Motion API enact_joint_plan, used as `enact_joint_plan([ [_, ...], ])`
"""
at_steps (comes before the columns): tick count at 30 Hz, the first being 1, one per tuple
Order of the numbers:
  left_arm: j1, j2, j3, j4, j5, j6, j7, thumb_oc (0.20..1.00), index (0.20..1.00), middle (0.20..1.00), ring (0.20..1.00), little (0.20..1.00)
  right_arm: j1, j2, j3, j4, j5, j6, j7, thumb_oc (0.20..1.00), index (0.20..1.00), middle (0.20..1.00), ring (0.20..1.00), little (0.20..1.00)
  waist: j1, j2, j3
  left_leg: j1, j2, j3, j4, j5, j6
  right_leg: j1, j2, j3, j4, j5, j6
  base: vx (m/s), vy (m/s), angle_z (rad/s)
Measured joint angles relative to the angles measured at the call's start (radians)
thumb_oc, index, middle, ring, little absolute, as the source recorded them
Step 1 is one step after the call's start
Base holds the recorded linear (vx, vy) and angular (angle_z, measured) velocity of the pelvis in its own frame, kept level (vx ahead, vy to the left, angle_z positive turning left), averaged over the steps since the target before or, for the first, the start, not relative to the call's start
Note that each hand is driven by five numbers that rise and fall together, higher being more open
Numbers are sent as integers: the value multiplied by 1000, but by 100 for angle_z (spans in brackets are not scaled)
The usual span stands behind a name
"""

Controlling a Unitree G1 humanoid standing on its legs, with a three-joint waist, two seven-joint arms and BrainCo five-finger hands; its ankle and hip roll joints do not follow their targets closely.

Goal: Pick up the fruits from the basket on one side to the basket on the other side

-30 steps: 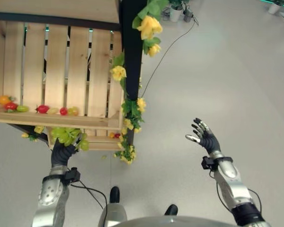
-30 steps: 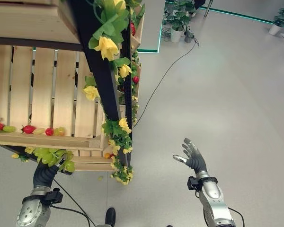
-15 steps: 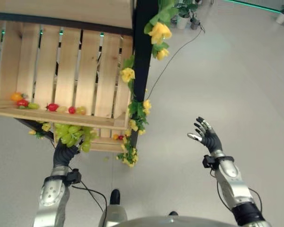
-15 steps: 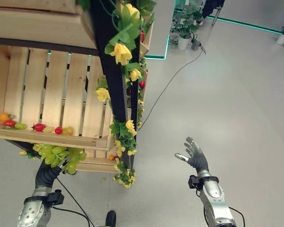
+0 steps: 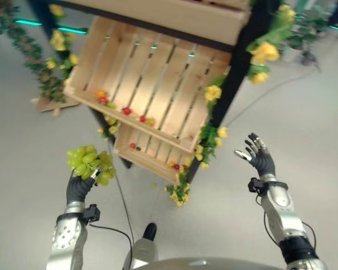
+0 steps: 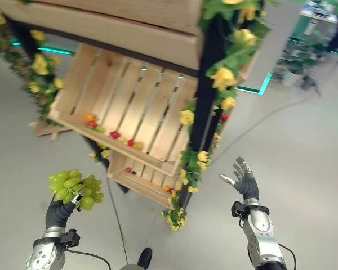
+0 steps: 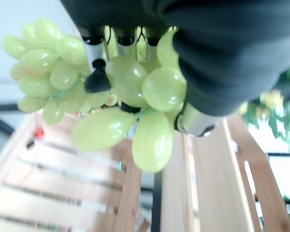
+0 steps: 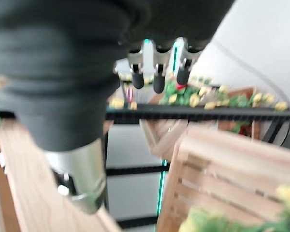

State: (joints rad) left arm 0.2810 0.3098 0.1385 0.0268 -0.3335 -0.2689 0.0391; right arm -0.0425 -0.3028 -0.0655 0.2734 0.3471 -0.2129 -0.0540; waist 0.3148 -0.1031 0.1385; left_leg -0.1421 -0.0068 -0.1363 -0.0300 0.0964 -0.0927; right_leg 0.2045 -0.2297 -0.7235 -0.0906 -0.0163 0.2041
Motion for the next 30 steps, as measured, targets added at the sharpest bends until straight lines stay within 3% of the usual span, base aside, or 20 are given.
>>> enact_joint_plan([
  [6, -7, -5, 2, -38, -7, -1, 1, 200, 200, 200, 200, 200, 21, -11, -44, 22, 0, -2, -31, 1000, 1000, 1000, 1000, 1000, 17, 0, 0, -29, -48, -88, 4, 22, 9, 48, -2, -109, 0, -11, -4, -4, -29, 57],
  [10, -11, -7, 5, -148, -17, -6, 2, 200, 200, 200, 200, 200, 28, -10, -44, 23, 0, -6, -37, 1000, 1000, 1000, 1000, 1000, 28, -3, 1, -32, -62, -102, 4, 24, 12, 56, -15, -135, 3, -12, -5, 10, -7, 19],
  [16, -98, -4, 9, -286, -44, -40, 1, 200, 200, 200, 200, 200, 29, -8, -40, 26, 0, -6, -37, 1000, 1000, 1000, 1000, 1000, 23, -11, 6, -33, -69, -103, 4, 27, 16, 55, -24, -137, 15, -12, -5, 5, -1, 3],
  [23, -262, 15, -8, -383, -55, -53, 1, 200, 200, 200, 200, 200, 26, -2, -8, 49, -1, -6, -35, 1000, 1000, 1000, 1000, 1000, -13, -18, 9, -32, -64, -97, 8, 28, 17, 54, -24, -133, 18, -12, -6, 7, 3, -2],
  [26, -324, 49, -30, -396, -55, -67, 18, 200, 200, 200, 200, 200, 0, 3, 25, 56, -1, -5, -35, 1000, 1000, 1000, 1000, 1000, -50, -22, 8, -29, -57, -76, 8, 27, 17, 46, -26, -123, 20, -12, -6, 18, 14, -15],
  [30, -392, 88, -66, -398, -52, -69, 42, 200, 200, 200, 200, 200, -18, 9, 84, 59, -2, 1, -20, 1000, 1000, 1000, 1000, 1000, -66, -23, 7, -26, -43, -30, 7, 26, 17, 28, -25, -84, 20, -11, -6, 19, 13, -26],
])
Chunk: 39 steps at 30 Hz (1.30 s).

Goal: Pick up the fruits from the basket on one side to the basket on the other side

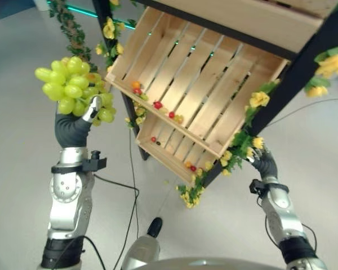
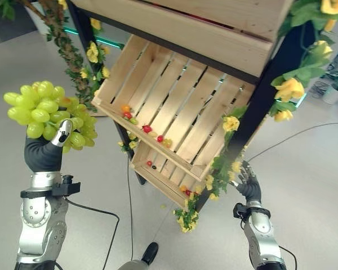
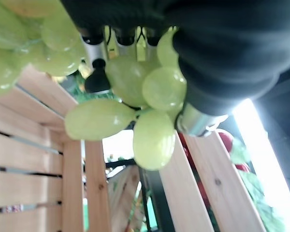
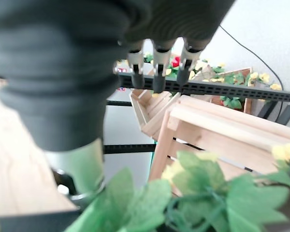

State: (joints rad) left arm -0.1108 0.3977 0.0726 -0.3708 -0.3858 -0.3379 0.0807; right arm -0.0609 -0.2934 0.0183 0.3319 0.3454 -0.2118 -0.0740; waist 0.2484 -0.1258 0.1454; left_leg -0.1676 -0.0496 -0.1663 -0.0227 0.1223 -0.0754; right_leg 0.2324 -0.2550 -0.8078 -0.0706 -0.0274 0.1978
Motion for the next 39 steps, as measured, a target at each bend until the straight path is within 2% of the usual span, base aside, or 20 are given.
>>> enact_joint_plan([
  [4, -69, 19, -27, 0, 2, 0, 23, 200, 200, 200, 200, 200, -15, 3, 39, 10, 0, 4, 8, 1000, 1000, 1000, 1000, 1000, -29, -2, -1, 5, 16, 29, 0, 0, 0, -7, 4, 17, 0, 0, 0, 12, 7, -15],
  [10, -149, 63, -85, 12, 23, -1, 61, 200, 200, 200, 200, 200, -58, 6, 86, 32, -1, 25, 21, 1000, 1000, 1000, 1000, 1000, -73, -4, -6, 35, 37, 89, -4, -7, -6, -12, 9, 84, 0, 0, -1, 13, 9, -28],
  [14, -181, 63, -139, 93, 24, 2, 69, 200, 200, 200, 200, 200, -70, 8, 125, 33, -1, 31, 35, 1000, 1000, 1000, 1000, 1000, -111, 1, -14, 54, 54, 123, -7, -13, -11, -20, 12, 123, -2, -1, -2, 0, 19, -26],
  [21, -194, 60, -168, 172, 52, 12, 92, 200, 200, 200, 200, 200, -75, -3, 191, 30, -22, 47, 60, 1000, 1000, 1000, 1000, 1000, -156, 10, -37, 73, 68, 178, -24, -14, -12, -46, 8, 173, 0, 5, 2, -27, 41, -27],
  [22, -196, 64, -173, 204, 58, 22, 96, 200, 200, 200, 200, 200, -80, 1, 209, 26, -35, 52, 71, 1000, 1000, 1000, 1000, 1000, -152, 11, -38, 98, 72, 204, -39, -14, -11, -45, 6, 200, 0, 6, 3, 2, 13, -38],
  [31, -178, 62, -168, 250, 59, 38, 117, 200, 200, 200, 200, 200, -88, -3, 231, 21, -94, 63, 95, 1000, 1000, 1000, 1000, 1000, -195, 11, -40, 152, 98, 291, -63, -20, -19, -63, 11, 284, -1, 13, -1, 4, 30, -33],
  [33, -178, 62, -168, 267, 59, 39, 120, 235, 235, 235, 235, 235, -89, -3, 231, 20, -101, 64, 102, 1000, 1000, 1000, 1000, 1000, -206, 11, -41, 162, 100, 305, -63, -23, -20, -64, 13, 302, -1, 15, -3, 13, 21, -18],
  [34, -178, 62, -168, 274, 59, 39, 121, 325, 325, 325, 325, 325, -89, -3, 231, 19, -103, 64, 105, 1000, 1000, 1000, 1000, 1000, -208, 11, -41, 165, 102, 307, -63, -24, -21, -64, 13, 306, -1, 16, -4, 6, 17, -14],
  [35, -178, 62, -168, 280, 60, 40, 121, 363, 363, 363, 363, 363, -89, -3, 231, 19, -104, 64, 107, 1000, 1000, 1000, 1000, 1000, -209, 11, -41, 167, 103, 312, -63, -25, -21, -64, 13, 311, -1, 16, -4, 23, 30, -25],
  [36, -176, 62, -168, 301, 65, 41, 125, 564, 564, 564, 564, 564, -89, -4, 231, 18, -108, 65, 110, 1000, 1000, 1000, 1000, 1000, -207, 10, -42, 177, 106, 329, -63, -28, -22, -67, 14, 329, -1, 19, -6, 14, 27, -27],
  [37, -173, 62, -167, 310, 81, 43, 130, 1000, 1000, 1000, 1000, 1000, -88, -4, 231, 13, -109, 65, 110, 1000, 1000, 1000, 1000, 1000, -210, 9, -43, 179, 108, 332, -63, -30, -23, -69, 15, 335, -1, 20, -6, 15, 34, -26],
  [39, -165, 62, -166, 313, 98, 45, 135, 1000, 1000, 1000, 1000, 1000, -89, -4, 231, -5, -109, 65, 111, 1000, 1000, 1000, 1000, 1000, -208, 9, -43, 179, 114, 351, -63, -30, -23, -81, 18, 355, -1, 25, -10, -1, 23, -23],
])
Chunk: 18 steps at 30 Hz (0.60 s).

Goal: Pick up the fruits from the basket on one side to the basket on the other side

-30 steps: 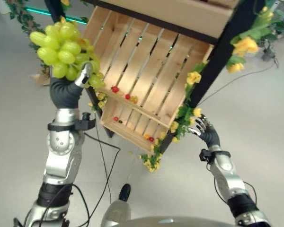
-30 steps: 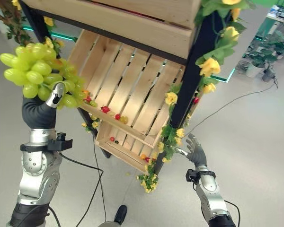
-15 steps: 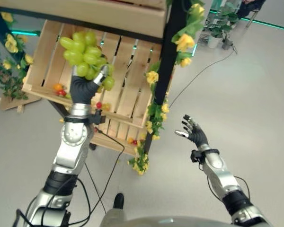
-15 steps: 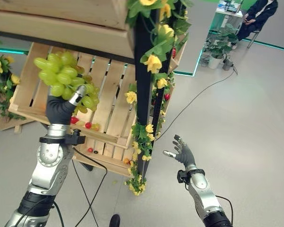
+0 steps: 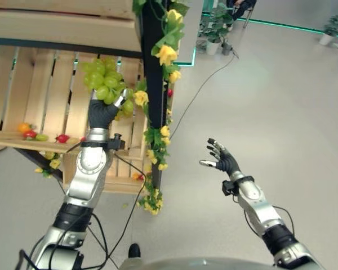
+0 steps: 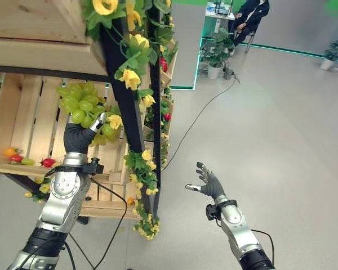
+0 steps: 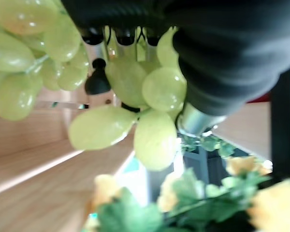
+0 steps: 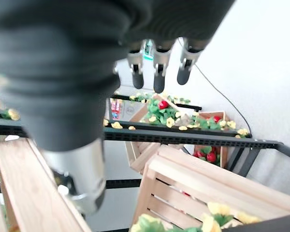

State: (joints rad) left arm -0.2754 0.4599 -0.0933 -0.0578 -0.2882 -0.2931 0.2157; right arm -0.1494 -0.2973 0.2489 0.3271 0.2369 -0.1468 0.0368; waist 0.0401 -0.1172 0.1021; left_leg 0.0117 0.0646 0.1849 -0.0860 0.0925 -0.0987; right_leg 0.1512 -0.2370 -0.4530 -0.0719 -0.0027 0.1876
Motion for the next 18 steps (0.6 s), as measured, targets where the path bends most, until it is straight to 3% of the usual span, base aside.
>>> enact_joint_plan([
  [18, 83, -3, 76, 11, 3, 46, 1, 1000, 1000, 1000, 1000, 1000, 27, 2, -1, -6, -14, 9, 1, 1000, 1000, 1000, 1000, 1000, 1, -20, -37, 13, 9, 30, 0, 0, 0, -9, 6, 34, -1, 13, -4, 3, 6, -5],
])
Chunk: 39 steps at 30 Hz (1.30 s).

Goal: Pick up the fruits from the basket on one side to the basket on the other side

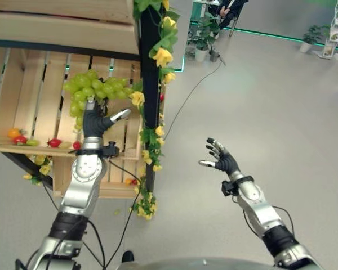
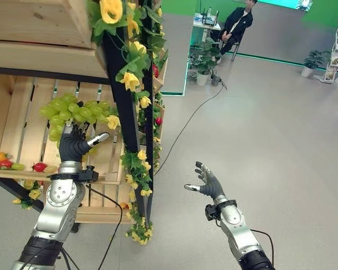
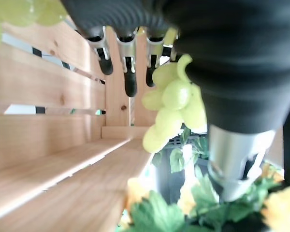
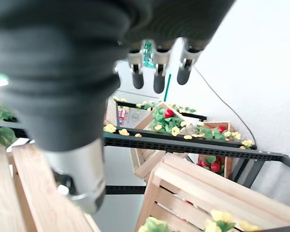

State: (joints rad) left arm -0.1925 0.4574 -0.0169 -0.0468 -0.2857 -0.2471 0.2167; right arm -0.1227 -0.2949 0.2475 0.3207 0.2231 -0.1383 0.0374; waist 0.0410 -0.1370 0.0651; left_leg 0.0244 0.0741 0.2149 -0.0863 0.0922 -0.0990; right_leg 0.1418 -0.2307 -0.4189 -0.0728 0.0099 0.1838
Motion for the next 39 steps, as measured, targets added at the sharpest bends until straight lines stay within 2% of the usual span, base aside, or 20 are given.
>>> enact_joint_plan([
  [4, 26, 15, 13, 38, 52, 36, -5, 1000, 1000, 1000, 1000, 1000, 13, -3, -2, 1, -16, 15, 0, 1000, 1000, 1000, 1000, 1000, 0, 6, -11, 0, 0, 0, 0, 0, 0, 0, 0, 0, 0, 0, 0, 0, 0, 0],
  [9, 63, 85, 76, 47, 152, 105, -68, 1000, 1000, 1000, 1000, 1000, 26, -22, -42, 0, -29, 37, 7, 1000, 1000, 1000, 1000, 1000, 2, 13, -15, 0, 2, 0, 0, 0, 0, 1, 2, 1, -1, 1, 0, 0, 0, 0],
  [13, 108, 119, 124, 56, 194, 132, -97, 1000, 1000, 1000, 1000, 1000, 44, -34, -47, 0, -34, 46, 21, 1000, 1000, 1000, 1000, 1000, 2, 14, -14, 0, 2, -1, 0, 0, 0, 1, 2, 1, -3, 2, 0, 0, 0, 0],
  [15, 116, 155, 130, 63, 202, 151, -120, 1000, 1000, 1000, 1000, 1000, 50, -34, -50, 0, -35, 53, 24, 1000, 1000, 1000, 1000, 1000, 3, 15, -14, 0, 3, -1, 0, 0, 0, 1, 3, 1, -4, 2, 0, 0, 0, 0],
  [24, 122, 297, 131, 109, 409, 218, -224, 1000, 1000, 1000, 1000, 1000, 53, -35, -71, 0, -37, 65, 50, 1000, 1000, 1000, 1000, 1000, 1, 21, -10, 1, 3, -1, 0, 0, -1, 3, 5, 1, -8, 2, 0, 0, 0, 0],
  [27, 137, 401, 124, 122, 552, 251, -287, 1000, 1000, 1000, 1000, 1000, 59, -36, -83, 0, -37, 65, 64, 1000, 1000, 1000, 1000, 1000, 3, 20, -9, 1, 5, -1, 0, -2, -3, 8, 8, 1, -17, 5, -1, 0, 0, 0],
  [30, 150, 484, 117, 126, 660, 259, -334, 1000, 1000, 1000, 1000, 1000, 67, -35, -82, 1, -37, 65, 72, 1000, 1000, 1000, 1000, 1000, 7, 18, -5, 2, 6, -2, -1, -2, -4, 10, 9, -1, -17, 5, -1, 0, 0, 0],
  [35, 118, 538, 104, 129, 818, 255, -333, 1000, 1000, 1000, 1000, 1000, 71, -34, -75, 2, -38, 62, 82, 1000, 1000, 1000, 1000, 1000, 4, 16, -4, 3, 7, -2, -1, -3, -5, 11, 10, -2, -17, 5, -1, 0, 0, 0],
  [36, 98, 574, 76, 130, 891, 245, -331, 1000, 1000, 1000, 1000, 1000, 74, -34, -74, 2, -48, 62, 85, 1000, 1000, 1000, 1000, 1000, 8, 11, -2, 3, 9, -1, -1, -3, -5, 11, 12, -2, -18, 5, -1, 0, 0, 0],
  [39, 43, 655, 35, 130, 994, 210, -323, 1000, 1000, 1000, 1000, 1000, 79, -35, -61, 2, -58, 58, 88, 1000, 1000, 1000, 1000, 1000, 4, 4, 2, 3, 10, -1, -1, -3, -5, 11, 13, -2, -17, 5, -1, 0, 0, 0],
])
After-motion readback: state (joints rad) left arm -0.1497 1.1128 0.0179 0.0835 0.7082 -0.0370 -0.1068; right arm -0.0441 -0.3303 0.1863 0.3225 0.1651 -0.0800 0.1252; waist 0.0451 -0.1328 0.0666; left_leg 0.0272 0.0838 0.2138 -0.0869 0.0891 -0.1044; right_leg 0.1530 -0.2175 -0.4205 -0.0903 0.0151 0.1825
